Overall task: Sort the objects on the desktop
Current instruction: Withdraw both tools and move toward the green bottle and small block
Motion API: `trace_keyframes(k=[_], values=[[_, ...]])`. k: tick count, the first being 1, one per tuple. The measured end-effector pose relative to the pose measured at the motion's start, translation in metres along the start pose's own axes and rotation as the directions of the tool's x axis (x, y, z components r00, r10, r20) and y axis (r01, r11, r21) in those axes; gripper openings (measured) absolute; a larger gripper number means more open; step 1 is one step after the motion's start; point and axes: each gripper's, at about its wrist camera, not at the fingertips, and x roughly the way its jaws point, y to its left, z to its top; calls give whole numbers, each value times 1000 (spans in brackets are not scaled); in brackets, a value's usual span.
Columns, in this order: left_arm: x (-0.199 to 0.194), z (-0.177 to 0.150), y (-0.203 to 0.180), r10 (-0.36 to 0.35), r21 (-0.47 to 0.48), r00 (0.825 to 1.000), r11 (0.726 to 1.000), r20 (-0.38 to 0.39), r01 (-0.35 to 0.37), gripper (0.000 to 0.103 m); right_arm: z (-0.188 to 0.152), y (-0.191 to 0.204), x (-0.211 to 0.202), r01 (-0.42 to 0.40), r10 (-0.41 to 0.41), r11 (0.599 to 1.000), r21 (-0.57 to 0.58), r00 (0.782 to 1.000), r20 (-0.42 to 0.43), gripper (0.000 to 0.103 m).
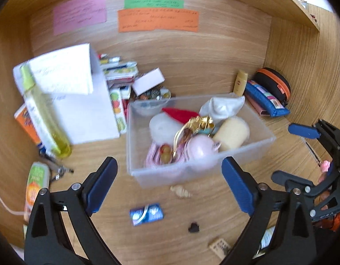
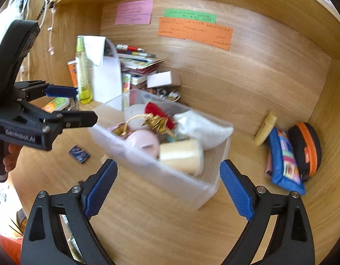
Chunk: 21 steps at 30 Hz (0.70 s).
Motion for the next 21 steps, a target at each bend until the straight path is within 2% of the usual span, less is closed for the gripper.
trace_keyframes(k=[12,16,21], values=[[-15,-69,10,21,-92,999,995,-47,-25,96,-60,47,-16,-86,88,994,61,995,-38,93],[-24,-88,5,-8,-123,998,992,-61,0,96,-77,58,-23,-69,72,996,64,997,-43,93],[-42,-106,-16,-42,-103,997,994,-63,35,96,-94,41,-35,-29,34,992,123,999,-38,93]])
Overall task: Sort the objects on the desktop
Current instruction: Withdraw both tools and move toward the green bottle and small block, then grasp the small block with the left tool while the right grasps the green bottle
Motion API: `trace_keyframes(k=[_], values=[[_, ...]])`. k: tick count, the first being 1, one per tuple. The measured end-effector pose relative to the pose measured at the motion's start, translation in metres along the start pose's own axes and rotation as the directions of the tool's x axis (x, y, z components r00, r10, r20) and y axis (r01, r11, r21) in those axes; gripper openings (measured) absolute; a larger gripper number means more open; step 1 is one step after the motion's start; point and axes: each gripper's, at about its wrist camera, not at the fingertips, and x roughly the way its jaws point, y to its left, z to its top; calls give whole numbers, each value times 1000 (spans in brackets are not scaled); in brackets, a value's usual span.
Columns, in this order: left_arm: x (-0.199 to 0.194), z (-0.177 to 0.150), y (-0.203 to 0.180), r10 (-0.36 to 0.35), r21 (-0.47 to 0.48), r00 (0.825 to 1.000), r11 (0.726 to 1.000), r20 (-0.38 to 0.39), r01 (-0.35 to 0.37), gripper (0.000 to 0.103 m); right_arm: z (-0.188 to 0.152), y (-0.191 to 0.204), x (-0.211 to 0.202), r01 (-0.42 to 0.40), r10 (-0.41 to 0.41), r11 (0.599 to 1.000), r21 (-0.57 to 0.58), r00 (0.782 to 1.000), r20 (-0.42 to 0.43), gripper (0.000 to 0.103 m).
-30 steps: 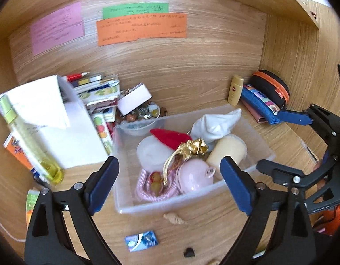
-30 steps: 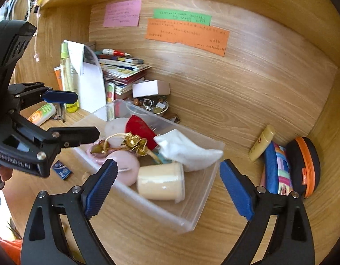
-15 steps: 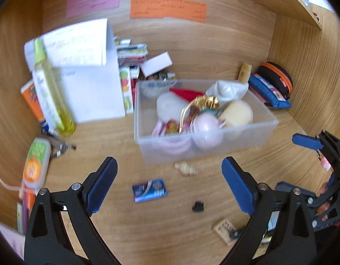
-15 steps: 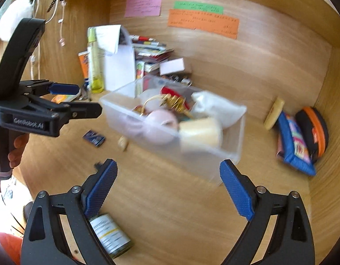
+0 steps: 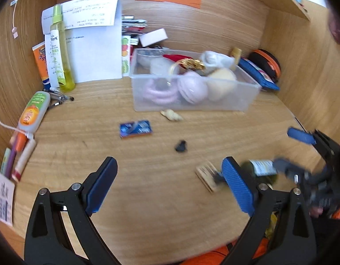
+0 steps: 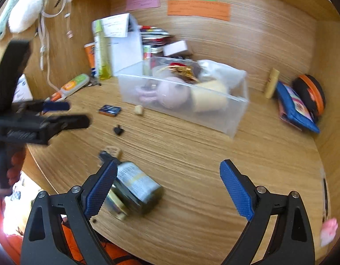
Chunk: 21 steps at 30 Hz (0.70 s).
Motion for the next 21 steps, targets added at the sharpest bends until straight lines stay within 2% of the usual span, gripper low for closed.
trace_keyframes(k=[7,12,13,14,17,18,19,21], values=[[-9,-28,-43,-83,20,996,996,-14,83,96,-13,-42,-13,35,-37,990,139,999,14,93],[-4,-41,-77,-90,79,996,993,-5,90,96,-17,-54,-18,19,-24,985,171,999,28,93],[-2,-43,-83,-89,91,996,992,-7,90,92,-18,-54,-19,12,-18,986,169,999,32,93],[1,-45,-89,-91,101,996,991,-11,91,81,-19,-54,-19,10,-16,986,166,999,33,93],[17,-47,-98,-110,101,992,988,-54,115,60,-22,-52,-19,-4,-2,987,160,999,36,93],[21,-48,-98,-114,93,992,988,-62,120,60,-23,-50,-19,-14,8,988,157,999,37,93],[21,-48,-99,-98,93,994,990,-38,101,58,-23,-48,-18,-21,16,988,152,999,37,93],[23,-47,-98,-108,84,993,990,-36,111,49,-24,-44,-18,-30,26,990,138,999,37,93]])
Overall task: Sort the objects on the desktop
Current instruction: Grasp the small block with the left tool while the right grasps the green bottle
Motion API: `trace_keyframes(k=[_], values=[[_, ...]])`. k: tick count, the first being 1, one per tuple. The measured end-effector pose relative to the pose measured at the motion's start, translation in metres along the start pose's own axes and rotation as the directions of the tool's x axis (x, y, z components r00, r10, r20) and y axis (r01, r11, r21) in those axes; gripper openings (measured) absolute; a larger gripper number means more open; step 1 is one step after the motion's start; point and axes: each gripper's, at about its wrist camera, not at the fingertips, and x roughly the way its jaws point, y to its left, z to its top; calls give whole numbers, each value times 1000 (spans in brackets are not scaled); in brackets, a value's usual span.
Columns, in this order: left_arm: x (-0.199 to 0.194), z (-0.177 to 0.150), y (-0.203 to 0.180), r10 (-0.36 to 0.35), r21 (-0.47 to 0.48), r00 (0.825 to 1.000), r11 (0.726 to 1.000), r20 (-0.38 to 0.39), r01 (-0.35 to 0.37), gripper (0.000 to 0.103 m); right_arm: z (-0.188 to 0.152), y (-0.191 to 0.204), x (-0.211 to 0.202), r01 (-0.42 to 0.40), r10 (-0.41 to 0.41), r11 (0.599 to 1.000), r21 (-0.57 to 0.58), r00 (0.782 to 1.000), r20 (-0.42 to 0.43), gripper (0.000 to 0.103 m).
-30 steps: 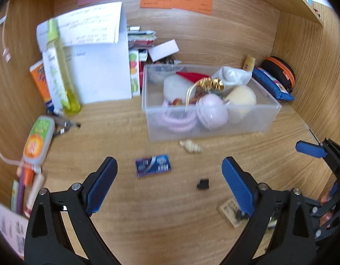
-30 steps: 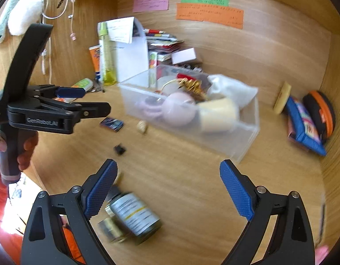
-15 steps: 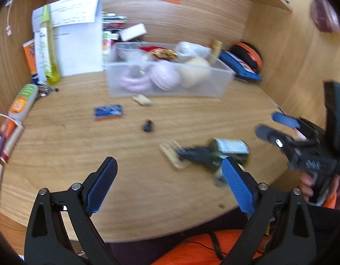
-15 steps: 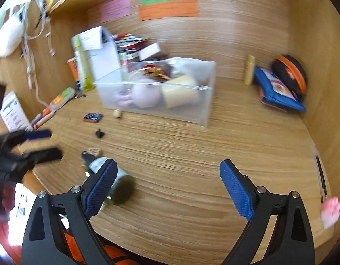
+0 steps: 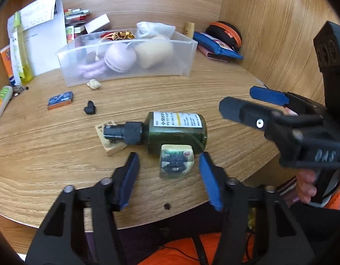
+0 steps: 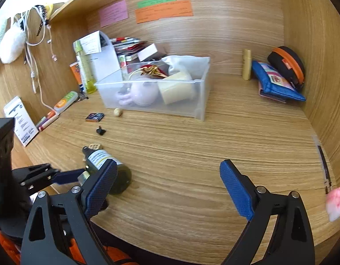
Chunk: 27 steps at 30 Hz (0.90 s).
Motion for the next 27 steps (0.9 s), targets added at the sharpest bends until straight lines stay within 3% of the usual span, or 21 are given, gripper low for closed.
trace_keyframes(k=[2,5,12,24,27], values=[[1,0,2,-1,-7,1000,1000,5,1,36,-2,5,0,-5,5,1000,-21,1000,1,93],[1,-1,4,9,-8,1000,1000,14,-8,24,-2,7,0,-22,23,999,-29,1000,4,93],[-19,-1,32,27,-67,998,998,51,-23,24,-3,8,6,-67,67,998,-13,998,-22,93],[-49,-1,80,75,-139,991,988,109,-60,24,-9,60,43,-131,125,989,-63,988,-93,93],[-48,-2,84,73,-142,992,988,107,-57,24,-13,66,54,-144,137,988,-60,984,-112,87]])
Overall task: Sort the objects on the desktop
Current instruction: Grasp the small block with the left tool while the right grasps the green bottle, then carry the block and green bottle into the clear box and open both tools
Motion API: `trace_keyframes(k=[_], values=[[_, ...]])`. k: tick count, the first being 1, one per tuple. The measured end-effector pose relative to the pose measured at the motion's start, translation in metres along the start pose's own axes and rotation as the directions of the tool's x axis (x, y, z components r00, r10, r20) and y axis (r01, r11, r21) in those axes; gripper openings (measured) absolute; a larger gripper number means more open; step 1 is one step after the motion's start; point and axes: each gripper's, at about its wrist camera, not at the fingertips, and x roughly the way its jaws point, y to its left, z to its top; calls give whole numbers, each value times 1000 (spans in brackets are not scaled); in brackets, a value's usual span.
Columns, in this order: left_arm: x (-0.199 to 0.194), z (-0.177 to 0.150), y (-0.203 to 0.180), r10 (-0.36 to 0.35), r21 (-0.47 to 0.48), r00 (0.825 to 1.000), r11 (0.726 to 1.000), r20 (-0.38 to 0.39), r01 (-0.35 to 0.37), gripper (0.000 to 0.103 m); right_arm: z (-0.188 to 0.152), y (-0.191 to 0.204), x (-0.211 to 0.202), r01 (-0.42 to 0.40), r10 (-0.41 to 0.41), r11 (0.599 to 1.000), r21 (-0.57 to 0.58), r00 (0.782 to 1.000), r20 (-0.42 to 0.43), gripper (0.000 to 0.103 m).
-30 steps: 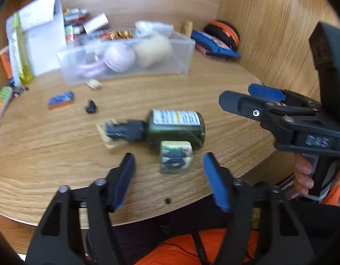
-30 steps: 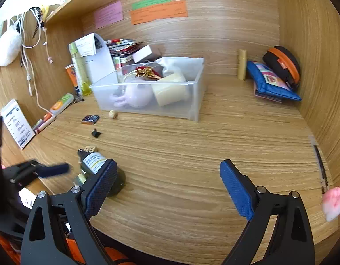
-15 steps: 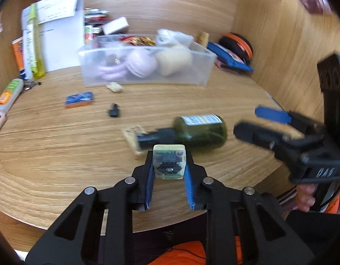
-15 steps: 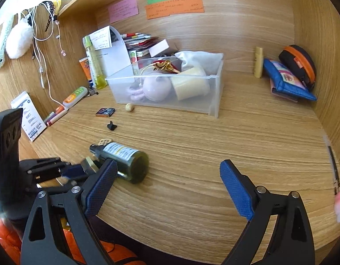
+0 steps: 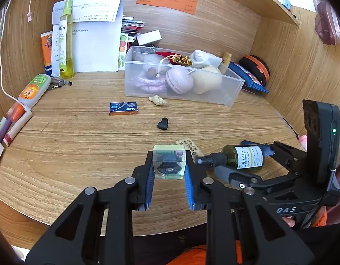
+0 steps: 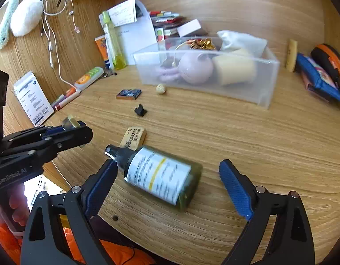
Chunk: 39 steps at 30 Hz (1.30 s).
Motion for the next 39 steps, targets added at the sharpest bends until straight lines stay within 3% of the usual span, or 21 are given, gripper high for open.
trace_keyframes(k=[1,3,6,15,39], values=[[0,0,1,-1,-2,1000,1000,-1,1,24,-1,1,2,-9,9,1000,6,1000,-1,84],[2,1,3,-9,-5,1000,1000,-3,9,24,-1,3,1,-18,18,1000,3,1000,8,69],[4,1,4,-15,-9,1000,1000,-5,14,24,0,3,0,-26,26,1000,-2,1000,14,61],[7,15,6,-36,-11,999,999,14,36,24,8,-6,-17,-2,1,1000,14,997,72,61],[42,110,10,-85,25,993,996,78,83,24,96,-59,-39,94,-99,995,34,973,207,61]])
